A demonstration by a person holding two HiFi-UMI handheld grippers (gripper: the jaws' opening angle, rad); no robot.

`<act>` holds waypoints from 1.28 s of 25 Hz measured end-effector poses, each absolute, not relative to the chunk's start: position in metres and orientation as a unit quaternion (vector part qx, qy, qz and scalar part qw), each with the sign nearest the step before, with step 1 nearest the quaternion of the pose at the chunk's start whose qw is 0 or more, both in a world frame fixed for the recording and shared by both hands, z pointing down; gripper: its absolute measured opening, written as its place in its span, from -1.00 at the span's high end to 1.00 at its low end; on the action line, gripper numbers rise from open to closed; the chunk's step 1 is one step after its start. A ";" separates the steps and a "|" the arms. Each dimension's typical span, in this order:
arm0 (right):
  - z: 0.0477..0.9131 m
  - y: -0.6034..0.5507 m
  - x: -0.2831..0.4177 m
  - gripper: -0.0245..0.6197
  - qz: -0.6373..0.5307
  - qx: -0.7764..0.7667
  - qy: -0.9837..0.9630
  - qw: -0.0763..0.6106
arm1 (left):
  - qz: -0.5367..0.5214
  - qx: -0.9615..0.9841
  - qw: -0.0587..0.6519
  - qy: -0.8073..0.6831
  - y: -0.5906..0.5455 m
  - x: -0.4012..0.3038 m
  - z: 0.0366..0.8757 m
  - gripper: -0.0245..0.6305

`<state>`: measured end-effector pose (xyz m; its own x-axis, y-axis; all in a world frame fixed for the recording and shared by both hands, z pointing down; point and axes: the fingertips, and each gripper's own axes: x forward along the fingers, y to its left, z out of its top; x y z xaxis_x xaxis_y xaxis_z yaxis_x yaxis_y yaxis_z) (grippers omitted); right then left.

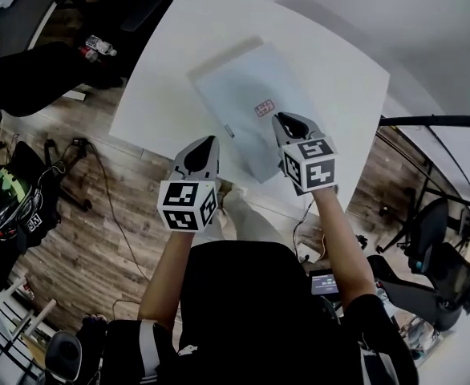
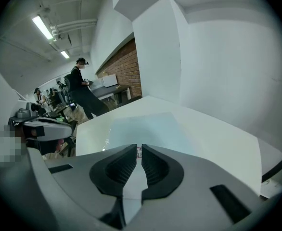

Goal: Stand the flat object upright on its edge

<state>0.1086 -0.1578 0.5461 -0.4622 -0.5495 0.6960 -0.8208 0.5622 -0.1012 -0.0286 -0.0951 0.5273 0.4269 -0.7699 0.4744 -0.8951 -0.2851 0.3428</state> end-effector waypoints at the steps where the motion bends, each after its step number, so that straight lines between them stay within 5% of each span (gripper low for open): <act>1: 0.548 -0.158 0.108 0.79 0.217 0.411 -0.827 0.316 | 0.108 0.793 0.290 -0.524 -0.095 -0.028 0.529 0.89; 17: 0.582 -0.174 0.110 0.13 0.244 0.393 -0.813 0.353 | 0.083 0.771 0.347 -0.528 -0.097 -0.036 0.552 0.89; 32: 0.608 -0.178 0.116 0.02 0.239 0.401 -0.794 0.390 | 0.082 0.761 0.379 -0.520 -0.077 -0.027 0.568 0.89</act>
